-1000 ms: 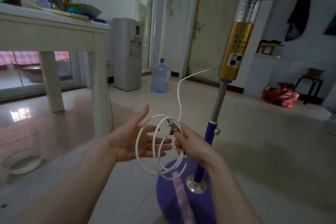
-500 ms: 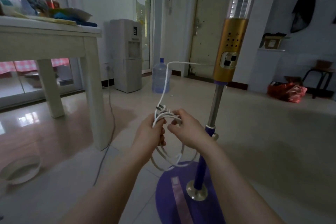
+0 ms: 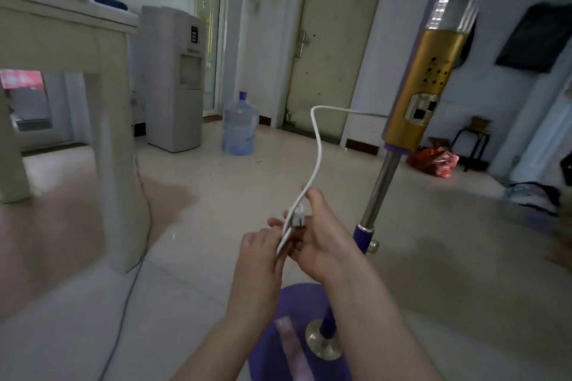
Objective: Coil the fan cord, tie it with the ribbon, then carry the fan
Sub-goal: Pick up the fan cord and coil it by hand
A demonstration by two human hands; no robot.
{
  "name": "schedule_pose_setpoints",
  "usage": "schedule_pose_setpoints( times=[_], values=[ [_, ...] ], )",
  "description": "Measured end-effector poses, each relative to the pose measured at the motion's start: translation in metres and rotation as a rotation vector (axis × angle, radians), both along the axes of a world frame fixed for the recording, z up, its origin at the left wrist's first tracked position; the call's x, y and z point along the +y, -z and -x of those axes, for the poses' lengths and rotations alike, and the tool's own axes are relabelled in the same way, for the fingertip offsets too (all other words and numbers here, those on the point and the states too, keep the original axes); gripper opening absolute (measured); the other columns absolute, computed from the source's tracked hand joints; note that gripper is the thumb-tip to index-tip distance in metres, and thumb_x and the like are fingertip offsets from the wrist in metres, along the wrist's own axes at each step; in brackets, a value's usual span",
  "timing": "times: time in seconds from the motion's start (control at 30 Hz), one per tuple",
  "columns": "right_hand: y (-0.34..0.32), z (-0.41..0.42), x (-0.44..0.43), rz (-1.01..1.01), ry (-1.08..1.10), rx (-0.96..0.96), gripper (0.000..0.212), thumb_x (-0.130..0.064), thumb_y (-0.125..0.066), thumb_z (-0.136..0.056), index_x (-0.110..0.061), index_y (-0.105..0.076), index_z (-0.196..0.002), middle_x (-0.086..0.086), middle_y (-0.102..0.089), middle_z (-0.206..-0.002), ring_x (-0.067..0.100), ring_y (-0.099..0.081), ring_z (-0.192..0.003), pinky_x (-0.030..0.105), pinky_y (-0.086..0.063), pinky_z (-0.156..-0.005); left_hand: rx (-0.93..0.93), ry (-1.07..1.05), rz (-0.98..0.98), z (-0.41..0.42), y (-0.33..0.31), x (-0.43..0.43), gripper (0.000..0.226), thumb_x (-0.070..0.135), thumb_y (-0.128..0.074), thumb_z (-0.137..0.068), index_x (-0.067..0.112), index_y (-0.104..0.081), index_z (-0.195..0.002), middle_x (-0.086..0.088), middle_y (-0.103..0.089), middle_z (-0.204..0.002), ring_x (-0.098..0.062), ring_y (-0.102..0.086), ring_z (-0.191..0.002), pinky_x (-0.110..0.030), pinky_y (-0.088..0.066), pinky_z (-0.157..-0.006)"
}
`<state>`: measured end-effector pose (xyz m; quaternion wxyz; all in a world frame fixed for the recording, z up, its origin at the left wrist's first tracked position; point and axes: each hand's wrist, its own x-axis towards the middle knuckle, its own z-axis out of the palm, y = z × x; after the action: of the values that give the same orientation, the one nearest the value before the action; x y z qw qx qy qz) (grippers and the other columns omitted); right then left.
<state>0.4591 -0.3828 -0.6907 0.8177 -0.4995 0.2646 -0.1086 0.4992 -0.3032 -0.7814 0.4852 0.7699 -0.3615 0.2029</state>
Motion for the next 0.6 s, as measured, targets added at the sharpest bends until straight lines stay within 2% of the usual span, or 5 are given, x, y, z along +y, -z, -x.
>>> schedule_pose_setpoints(
  times=[0.1, 0.2, 0.37, 0.47, 0.6],
  values=[
    [0.009, -0.005, 0.003, 0.076, 0.054, -0.040, 0.025, -0.021, -0.050, -0.094, -0.010, -0.058, -0.073, 0.015, -0.063, -0.081, 0.020, -0.058, -0.064, 0.027, -0.046, -0.057, -0.171, -0.012, -0.224, -0.021, -0.008, 0.009, 0.031, 0.033, -0.059, -0.087, 0.019, -0.062, -0.114, -0.002, -0.060, -0.107, -0.025, -0.048, -0.097, -0.030, -0.045, -0.082],
    [0.019, 0.001, 0.003, 0.232, 0.037, -0.111, 0.018, -0.009, -0.047, -0.094, -0.006, -0.061, -0.084, 0.017, -0.067, -0.088, 0.026, -0.062, -0.082, 0.033, -0.046, -0.075, -0.138, 0.106, -0.473, -0.031, -0.007, 0.017, 0.051, 0.035, -0.065, -0.082, 0.023, -0.049, -0.129, 0.002, -0.054, -0.117, -0.022, -0.047, -0.108, -0.026, -0.042, -0.087],
    [0.035, 0.023, -0.003, 0.785, 0.074, -0.074, 0.010, -0.011, -0.052, -0.095, -0.012, -0.058, -0.103, 0.000, -0.073, -0.093, 0.008, -0.063, -0.087, 0.024, -0.045, -0.078, 0.752, 0.389, -0.020, -0.049, -0.026, 0.033, 0.054, -0.009, -0.050, -0.085, 0.013, -0.045, -0.134, -0.005, -0.063, -0.121, -0.015, -0.057, -0.110, -0.019, -0.045, -0.078],
    [0.057, 0.027, 0.006, 0.932, 0.025, -0.055, 0.010, -0.016, -0.048, -0.097, -0.021, -0.055, -0.101, -0.007, -0.071, -0.089, 0.000, -0.060, -0.082, 0.016, -0.045, -0.070, 0.936, 0.596, 0.201, -0.039, -0.054, 0.036, 0.044, 0.037, -0.057, -0.090, 0.014, -0.052, -0.128, -0.005, -0.061, -0.129, -0.009, -0.057, -0.114, -0.023, -0.039, -0.097],
    [0.085, 0.030, 0.029, 0.962, 0.022, -0.044, 0.030, -0.016, -0.046, -0.100, -0.026, -0.045, -0.129, -0.015, -0.060, -0.096, 0.002, -0.059, -0.098, 0.016, -0.046, -0.082, 0.752, 0.524, -0.135, -0.008, -0.079, 0.018, 0.116, 0.072, -0.068, -0.059, 0.021, -0.019, -0.150, 0.005, -0.040, -0.149, -0.014, -0.044, -0.129, -0.032, -0.037, -0.098]
  ],
)
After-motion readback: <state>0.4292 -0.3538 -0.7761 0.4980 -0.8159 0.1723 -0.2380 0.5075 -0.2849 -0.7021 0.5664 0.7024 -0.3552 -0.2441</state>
